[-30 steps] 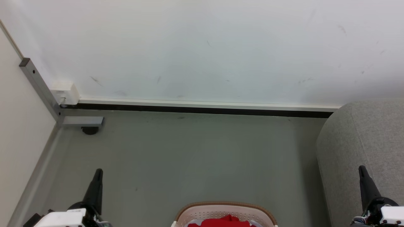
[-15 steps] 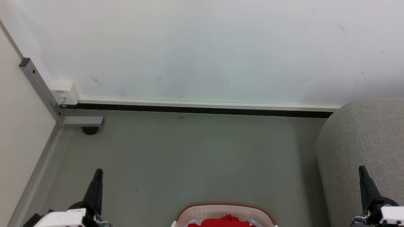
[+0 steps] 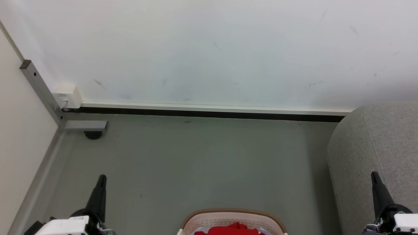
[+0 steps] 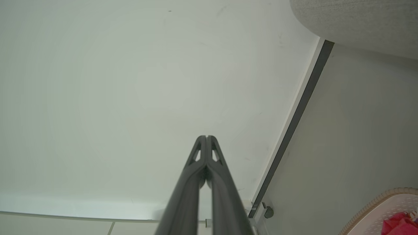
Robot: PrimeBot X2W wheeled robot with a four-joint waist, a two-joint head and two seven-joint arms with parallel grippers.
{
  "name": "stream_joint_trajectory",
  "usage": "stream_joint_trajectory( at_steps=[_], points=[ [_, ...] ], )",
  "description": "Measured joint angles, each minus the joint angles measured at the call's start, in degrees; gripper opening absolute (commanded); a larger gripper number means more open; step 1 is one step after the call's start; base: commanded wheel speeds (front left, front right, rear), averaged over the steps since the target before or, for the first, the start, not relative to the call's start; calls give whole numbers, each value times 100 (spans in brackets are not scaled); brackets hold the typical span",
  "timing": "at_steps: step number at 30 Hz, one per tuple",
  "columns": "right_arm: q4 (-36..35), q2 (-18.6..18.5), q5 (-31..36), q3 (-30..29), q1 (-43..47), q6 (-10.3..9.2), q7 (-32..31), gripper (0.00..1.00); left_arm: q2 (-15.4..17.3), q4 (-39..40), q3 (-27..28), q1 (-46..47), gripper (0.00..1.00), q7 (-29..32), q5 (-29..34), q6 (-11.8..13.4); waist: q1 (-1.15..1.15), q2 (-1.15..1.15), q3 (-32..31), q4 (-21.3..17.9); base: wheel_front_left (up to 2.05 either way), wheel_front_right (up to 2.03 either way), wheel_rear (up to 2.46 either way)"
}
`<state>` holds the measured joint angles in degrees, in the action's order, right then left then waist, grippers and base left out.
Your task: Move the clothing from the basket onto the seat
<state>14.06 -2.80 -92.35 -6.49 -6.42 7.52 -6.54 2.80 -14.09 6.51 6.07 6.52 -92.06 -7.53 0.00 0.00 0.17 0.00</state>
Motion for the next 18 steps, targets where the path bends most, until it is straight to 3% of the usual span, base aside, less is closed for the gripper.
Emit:
stream_joint_trajectory(
  at_steps=[3, 4, 18],
  points=[
    [0, 0, 0, 0, 0, 0, 0, 0, 0, 0, 0, 1, 0, 0, 0, 0, 0, 0, 0, 0, 0, 0, 0],
    [18, 3, 0, 2, 1, 1, 0, 100, -2, -14, -1, -5, 100, -2, 2, 0, 0, 0, 0, 0, 0, 0, 0],
    [23, 90, 0, 293, 162, 1, 269, 100, -46, -79, -111, -195, 100, -265, 119, 0, 0, 0, 13, -2, 0, 0, 0]
  ],
)
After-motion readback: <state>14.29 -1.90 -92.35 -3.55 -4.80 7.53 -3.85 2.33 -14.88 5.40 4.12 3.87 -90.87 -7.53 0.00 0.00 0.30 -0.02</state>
